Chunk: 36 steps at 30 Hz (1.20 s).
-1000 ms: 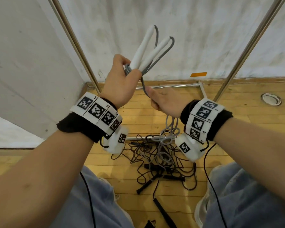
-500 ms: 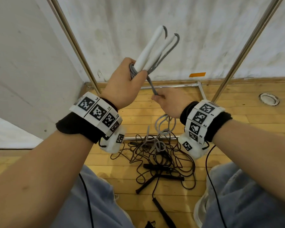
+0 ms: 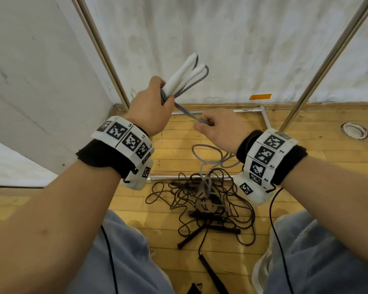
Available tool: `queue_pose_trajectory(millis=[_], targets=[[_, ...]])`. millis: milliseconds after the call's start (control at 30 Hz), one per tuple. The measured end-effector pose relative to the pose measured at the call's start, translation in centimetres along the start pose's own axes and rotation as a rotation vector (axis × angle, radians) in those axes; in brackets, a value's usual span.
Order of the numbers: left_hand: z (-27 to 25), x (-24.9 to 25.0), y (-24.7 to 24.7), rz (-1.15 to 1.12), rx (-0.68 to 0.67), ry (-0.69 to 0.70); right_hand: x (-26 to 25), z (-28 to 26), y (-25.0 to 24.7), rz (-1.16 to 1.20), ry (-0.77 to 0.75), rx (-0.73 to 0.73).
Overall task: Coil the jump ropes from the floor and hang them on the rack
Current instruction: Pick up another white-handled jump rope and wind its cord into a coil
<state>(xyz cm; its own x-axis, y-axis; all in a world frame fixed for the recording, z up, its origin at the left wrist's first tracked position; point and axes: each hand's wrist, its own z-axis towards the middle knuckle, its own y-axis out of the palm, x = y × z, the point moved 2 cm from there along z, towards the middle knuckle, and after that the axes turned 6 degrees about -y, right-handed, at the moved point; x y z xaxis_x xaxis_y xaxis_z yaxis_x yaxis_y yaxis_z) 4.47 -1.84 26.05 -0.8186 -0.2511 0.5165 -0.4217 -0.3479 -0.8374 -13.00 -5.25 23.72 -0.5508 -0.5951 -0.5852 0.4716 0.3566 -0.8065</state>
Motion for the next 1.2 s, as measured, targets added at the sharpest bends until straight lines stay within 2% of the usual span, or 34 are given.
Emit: queue_pose_trajectory(millis=[167,333,433,500,600,733,900,967,1067,1200], targets=[[-0.1,-0.3,0.9,0.128,-0.012,0.024,-0.8,-0.3,-0.2,0.017,0.002,-0.01],[-0.9,0.3,2.4,0.23,-0.205,0.058,-1.1,0.0,-1.3,0.156,0.011,0.041],[-1.4,0.6,2.9,0.242,-0.265,0.078,-1.3,0.1,-2.0,0.268,0.033,0.039],[-1.7,0.8,3.1,0.265,-0.272,0.108,-1.4,0.0,-2.2,0.355,0.053,0.008],[-2.3,1.0,3.7,0.31,-0.205,0.144,-1.2,-0.2,-2.4,0.436,0.068,0.016],[-1.7,0.4,4.2,0.372,-0.181,0.053,-0.9,-0.7,-3.1,0.266,0.021,0.062],[-1.2,-0.9,4.5,0.499,-0.291,-0.048,-0.5,-0.9,-2.2,0.088,0.002,-0.051],[-1.4,-1.2,4.6,0.539,-0.327,-0.061,-0.2,-1.0,-1.9,0.065,0.017,-0.054],[-1.7,-1.1,4.8,0.529,-0.318,-0.012,0.7,-0.6,-2.3,0.068,0.032,0.032],[-2.4,0.1,4.8,0.446,-0.298,0.14,2.2,0.2,-3.7,0.007,0.068,0.132]])
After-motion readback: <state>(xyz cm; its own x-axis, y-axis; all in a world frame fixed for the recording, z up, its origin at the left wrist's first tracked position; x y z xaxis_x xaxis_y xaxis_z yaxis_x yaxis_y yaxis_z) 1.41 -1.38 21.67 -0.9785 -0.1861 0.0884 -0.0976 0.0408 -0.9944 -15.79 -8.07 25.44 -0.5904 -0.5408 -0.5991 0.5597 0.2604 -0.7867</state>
